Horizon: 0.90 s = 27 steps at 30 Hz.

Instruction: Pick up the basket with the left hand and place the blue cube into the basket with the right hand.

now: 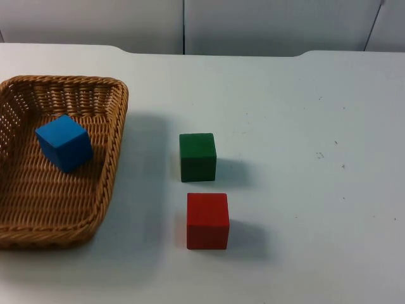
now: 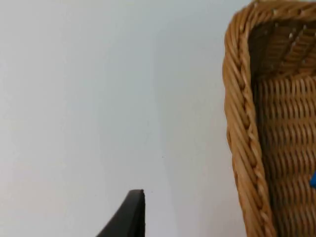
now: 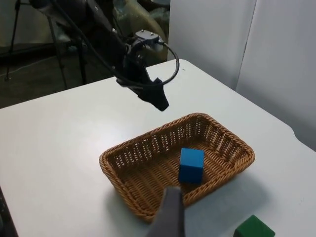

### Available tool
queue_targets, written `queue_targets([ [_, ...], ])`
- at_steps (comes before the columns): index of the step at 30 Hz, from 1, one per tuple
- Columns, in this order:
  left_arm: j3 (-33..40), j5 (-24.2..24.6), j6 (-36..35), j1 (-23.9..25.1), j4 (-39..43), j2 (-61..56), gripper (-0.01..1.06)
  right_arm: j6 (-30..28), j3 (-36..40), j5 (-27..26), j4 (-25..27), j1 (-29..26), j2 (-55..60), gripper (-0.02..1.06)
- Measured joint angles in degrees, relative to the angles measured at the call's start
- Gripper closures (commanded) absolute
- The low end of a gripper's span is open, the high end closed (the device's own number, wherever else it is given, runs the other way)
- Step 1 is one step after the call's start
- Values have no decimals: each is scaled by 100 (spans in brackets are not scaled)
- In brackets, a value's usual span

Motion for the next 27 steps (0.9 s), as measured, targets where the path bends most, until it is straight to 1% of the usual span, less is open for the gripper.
queue_targets([
  [3, 0, 95, -723, 0, 359, -864, 0, 0, 0, 0, -67, 0, 0, 31],
  [4, 0, 95, -723, 0, 359, -864, 0, 0, 0, 0, -67, 0, 0, 31],
  [7, 0, 419, -1025, 12, 412, -1733, 0, 0, 0, 0, -247, 0, 0, 31],
  [8, 0, 547, -1078, 12, 418, -2059, 0, 9, 0, -29, -274, 0, 0, 31],
  [9, 0, 547, -1078, 12, 418, -2059, 0, 9, 0, -29, -274, 0, 0, 31],
  [13, 0, 1071, -1156, 12, 418, -3420, 0, 24, 0, -139, -490, 0, 0, 31],
  [14, 0, 1071, -1156, 12, 418, -3420, 0, 24, 0, -139, -490, 0, 0, 31],
  [16, 0, 1276, -1230, -5, 418, -4034, 0, 24, 35, -177, -636, 0, 0, 31],
  [18, 0, 1352, -1298, -144, 391, -4553, 0, 24, 172, -256, -730, 0, -23, 31],
  [19, 0, 1352, -1298, -144, 391, -4553, 0, 24, 172, -256, -730, 0, -23, 31],
  [21, 0, 1490, -1328, -411, 335, -5003, 0, 24, 353, -302, -755, 0, -21, 31],
  [24, 124, 1686, -1384, -1052, 292, -5446, 0, 24, 691, -401, -768, 0, -21, 31],
  [25, 124, 1686, -1384, -1052, 292, -5446, 0, 24, 691, -401, -768, 0, -21, 31],
  [27, 358, 1748, -1384, -1550, 387, -5746, 0, 62, 940, -479, -768, 0, -21, 31],
])
